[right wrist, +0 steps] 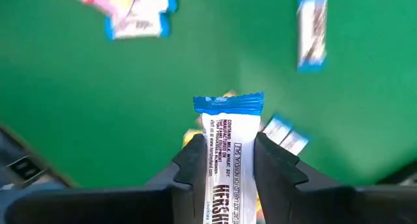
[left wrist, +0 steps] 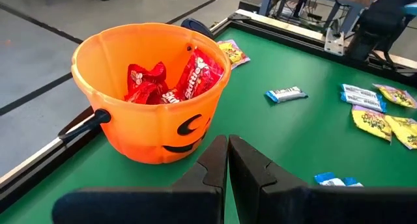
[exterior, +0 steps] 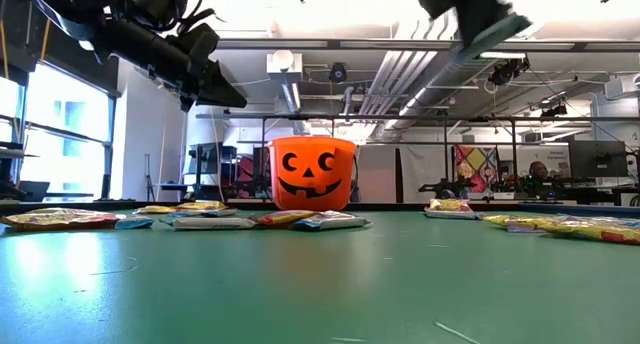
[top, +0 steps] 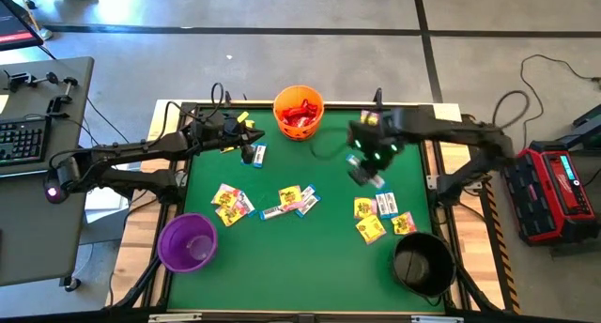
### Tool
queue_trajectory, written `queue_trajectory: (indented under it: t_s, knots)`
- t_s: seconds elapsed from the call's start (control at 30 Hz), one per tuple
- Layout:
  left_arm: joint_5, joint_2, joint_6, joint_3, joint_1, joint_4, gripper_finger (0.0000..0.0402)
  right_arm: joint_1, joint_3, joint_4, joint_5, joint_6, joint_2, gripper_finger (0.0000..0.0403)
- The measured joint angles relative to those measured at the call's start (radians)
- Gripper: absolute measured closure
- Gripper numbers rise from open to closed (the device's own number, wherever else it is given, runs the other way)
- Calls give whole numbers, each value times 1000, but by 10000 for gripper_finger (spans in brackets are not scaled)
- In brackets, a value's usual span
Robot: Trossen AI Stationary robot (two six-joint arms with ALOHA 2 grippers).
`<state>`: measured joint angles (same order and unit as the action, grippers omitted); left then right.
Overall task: Sort candy by brand, put in halloween buckets
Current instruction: Put the white chocolate bar into the black bucket
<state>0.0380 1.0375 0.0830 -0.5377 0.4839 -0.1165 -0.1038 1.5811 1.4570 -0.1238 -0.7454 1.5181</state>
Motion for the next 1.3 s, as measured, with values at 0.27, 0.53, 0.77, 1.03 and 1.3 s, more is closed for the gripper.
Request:
queue_trajectory:
  t_s: [0.27,0.53,0.77,1.03,1.3]
  knots:
    - [6,0,11,0,-1,0,397,405,-101,48,-35,-633,-174,320]
    - [8,0,-1,0,-1,1,397,779,-105,56,57,-1068,-186,320]
    - [8,0,9,0,-1,1,397,973,-105,87,136,-1228,-125,320]
    - [7,0,-7,0,-1,0,397,1031,-214,40,138,-1243,-118,320]
    - [7,0,-8,0,-1,8,397,1033,-468,-197,115,-1139,-214,320]
